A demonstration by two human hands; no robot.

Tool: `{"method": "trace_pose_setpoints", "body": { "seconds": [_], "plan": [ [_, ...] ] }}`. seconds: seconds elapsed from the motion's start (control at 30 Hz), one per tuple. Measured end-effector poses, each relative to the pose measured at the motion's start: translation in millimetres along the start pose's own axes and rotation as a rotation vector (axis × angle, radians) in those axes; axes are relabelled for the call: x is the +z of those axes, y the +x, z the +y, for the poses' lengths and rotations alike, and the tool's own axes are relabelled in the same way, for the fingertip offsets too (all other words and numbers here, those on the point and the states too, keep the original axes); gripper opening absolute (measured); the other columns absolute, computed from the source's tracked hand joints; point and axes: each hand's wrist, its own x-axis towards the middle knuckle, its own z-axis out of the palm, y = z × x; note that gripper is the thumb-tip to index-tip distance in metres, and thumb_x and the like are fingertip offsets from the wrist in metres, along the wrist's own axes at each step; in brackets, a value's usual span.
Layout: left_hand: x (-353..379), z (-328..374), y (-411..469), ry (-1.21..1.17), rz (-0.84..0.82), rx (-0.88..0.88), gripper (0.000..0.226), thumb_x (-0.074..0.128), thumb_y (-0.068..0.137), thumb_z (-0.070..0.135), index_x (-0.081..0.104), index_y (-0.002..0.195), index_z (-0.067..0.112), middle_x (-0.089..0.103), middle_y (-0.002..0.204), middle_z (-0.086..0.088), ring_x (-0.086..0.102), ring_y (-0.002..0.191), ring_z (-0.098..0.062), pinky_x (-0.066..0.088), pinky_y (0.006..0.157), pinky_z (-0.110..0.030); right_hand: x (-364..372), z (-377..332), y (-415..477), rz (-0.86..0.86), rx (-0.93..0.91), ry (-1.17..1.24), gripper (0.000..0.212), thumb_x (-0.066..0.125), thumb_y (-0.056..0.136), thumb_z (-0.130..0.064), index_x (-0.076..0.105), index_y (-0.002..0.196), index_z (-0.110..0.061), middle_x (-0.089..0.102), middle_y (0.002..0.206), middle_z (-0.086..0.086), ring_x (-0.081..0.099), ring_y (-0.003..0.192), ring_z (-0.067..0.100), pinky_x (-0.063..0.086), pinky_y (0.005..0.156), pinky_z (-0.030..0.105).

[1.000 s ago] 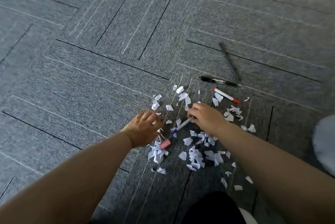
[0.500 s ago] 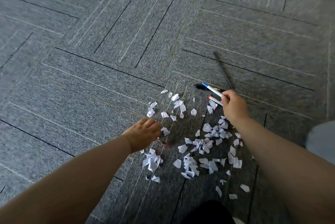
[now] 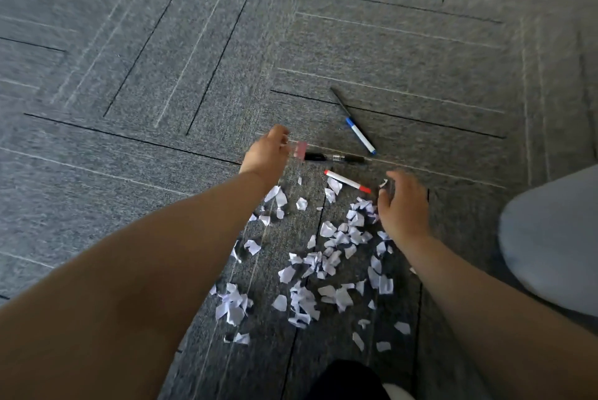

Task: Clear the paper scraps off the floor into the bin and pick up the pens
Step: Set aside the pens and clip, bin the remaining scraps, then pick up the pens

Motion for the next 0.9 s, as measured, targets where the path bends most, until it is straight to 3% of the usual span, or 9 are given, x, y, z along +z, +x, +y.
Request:
{"method": "trace_pose_setpoints", "body": {
  "seconds": [0.17, 0.3, 0.4, 0.47, 0.57, 0.63, 0.7, 0.77, 0.9],
  "plan": [
    [26, -13, -13, 0.193, -0.14, -0.066, 0.057, 0.039, 0.095, 0.034, 0.01, 0.143, 0.025, 0.016, 0.152, -0.007, 0.022, 0.137, -0.029, 0.022, 0.111, -0.049, 5, 26, -29, -0.065, 0.02, -0.118, 0.047, 0.055, 0.087, -0.026, 0.043, 0.129, -0.008, 0.042, 0.139, 0.016, 0.033, 0.13, 0.035, 0.029, 0.107, 0.052],
    [36, -56, -36, 0.415, -0.2, -0.059, 0.062, 0.031, 0.095, 0.044, -0.001, 0.145, 0.023, -0.01, 0.155, 0.001, -0.014, 0.14, -0.019, -0.003, 0.114, -0.046, 13, 32, -36, -0.221, 0.054, -0.153, 0.064, 0.041, 0.093, -0.041, 0.016, 0.144, -0.013, 0.008, 0.155, 0.007, 0.0, 0.143, 0.023, 0.002, 0.114, 0.047],
    [38, -62, -51, 0.398, -0.234, 0.035, 0.061, 0.033, 0.094, 0.042, 0.006, 0.145, 0.021, -0.012, 0.154, 0.001, -0.014, 0.139, -0.016, -0.005, 0.114, -0.042, 16, 23, -35, -0.282, -0.09, -0.093, 0.055, 0.039, 0.095, -0.036, 0.024, 0.142, -0.012, 0.011, 0.155, 0.006, 0.001, 0.142, 0.022, 0.004, 0.116, 0.042],
    [41, -58, -66, 0.385, -0.287, 0.126, 0.062, 0.032, 0.094, 0.043, 0.003, 0.144, 0.022, -0.014, 0.152, 0.005, -0.014, 0.136, -0.012, -0.005, 0.109, -0.037, 18, 12, -39, -0.284, -0.173, -0.024, 0.044, 0.043, 0.095, -0.028, 0.04, 0.134, -0.009, 0.028, 0.15, 0.009, 0.017, 0.139, 0.026, 0.02, 0.114, 0.042],
    [47, -55, -94, 0.382, -0.365, 0.235, 0.061, 0.025, 0.091, 0.049, 0.005, 0.144, 0.026, -0.007, 0.153, 0.008, -0.007, 0.139, -0.014, 0.007, 0.114, -0.047, 22, -5, -52, -0.206, -0.304, 0.065, 0.025, 0.05, 0.09, -0.018, 0.058, 0.108, -0.002, 0.057, 0.116, 0.017, 0.051, 0.108, 0.032, 0.049, 0.088, 0.038],
    [51, -56, -97, 0.45, -0.346, 0.332, 0.065, 0.014, 0.085, 0.053, 0.009, 0.144, 0.026, 0.002, 0.154, 0.004, 0.0, 0.141, -0.02, 0.007, 0.114, -0.05, 19, -10, -48, -0.13, -0.32, 0.101, 0.025, 0.045, 0.087, -0.023, 0.058, 0.095, -0.003, 0.059, 0.1, 0.016, 0.054, 0.092, 0.027, 0.048, 0.076, 0.031],
    [53, -55, -83, 0.519, -0.27, 0.339, 0.062, 0.012, 0.088, 0.051, 0.002, 0.144, 0.024, -0.008, 0.152, 0.001, -0.008, 0.141, -0.023, -0.009, 0.111, -0.046, 16, -5, -28, -0.056, -0.25, 0.06, 0.029, 0.042, 0.087, -0.022, 0.054, 0.106, -0.003, 0.056, 0.112, 0.017, 0.05, 0.104, 0.025, 0.048, 0.089, 0.039],
    [52, -52, -63, 0.556, -0.204, 0.19, 0.06, 0.014, 0.094, 0.047, -0.011, 0.142, 0.023, -0.026, 0.145, -0.001, -0.024, 0.135, -0.021, -0.015, 0.108, -0.042, 12, 8, -4, -0.109, -0.132, -0.042, 0.041, 0.044, 0.092, -0.017, 0.04, 0.13, -0.002, 0.038, 0.139, 0.017, 0.032, 0.13, 0.027, 0.029, 0.11, 0.043],
    [46, -48, -39, 0.423, -0.218, -0.066, 0.064, 0.016, 0.094, 0.049, -0.01, 0.144, 0.018, -0.023, 0.15, -0.005, -0.023, 0.136, -0.024, -0.013, 0.103, -0.038, 8, 19, 2, -0.265, -0.096, -0.148, 0.05, 0.037, 0.097, -0.021, 0.022, 0.142, -0.006, 0.012, 0.154, 0.008, 0.007, 0.142, 0.02, 0.009, 0.114, 0.032]
  ]
}}
